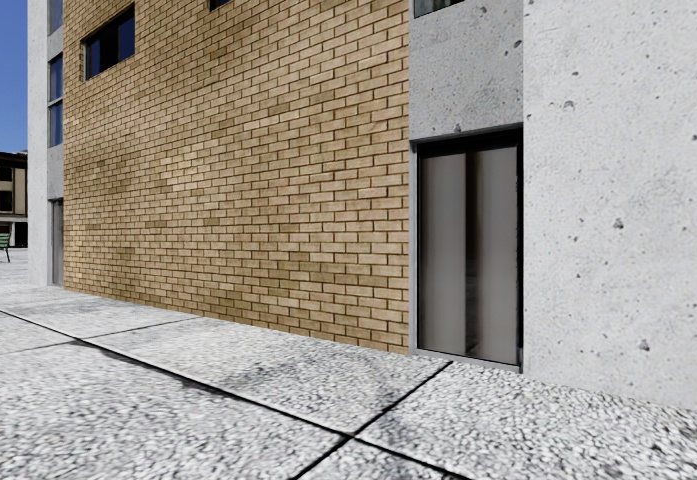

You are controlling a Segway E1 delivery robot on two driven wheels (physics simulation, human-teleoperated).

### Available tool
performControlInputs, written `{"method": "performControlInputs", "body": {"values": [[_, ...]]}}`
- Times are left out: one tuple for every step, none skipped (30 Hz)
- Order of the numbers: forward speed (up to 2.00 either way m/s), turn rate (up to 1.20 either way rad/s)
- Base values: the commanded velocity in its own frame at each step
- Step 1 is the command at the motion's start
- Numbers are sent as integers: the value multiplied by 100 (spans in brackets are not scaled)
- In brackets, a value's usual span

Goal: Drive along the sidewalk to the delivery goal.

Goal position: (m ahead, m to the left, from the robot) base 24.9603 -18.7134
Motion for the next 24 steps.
{"method": "performControlInputs", "body": {"values": [[0,0],[0,0],[0,0],[0,0],[0,0],[0,0],[0,0],[0,0],[0,0],[0,0],[0,0],[0,0],[0,0],[0,0],[0,0],[0,0],[0,0],[0,0],[0,0],[0,0],[0,0],[0,0],[0,0],[0,0]]}}
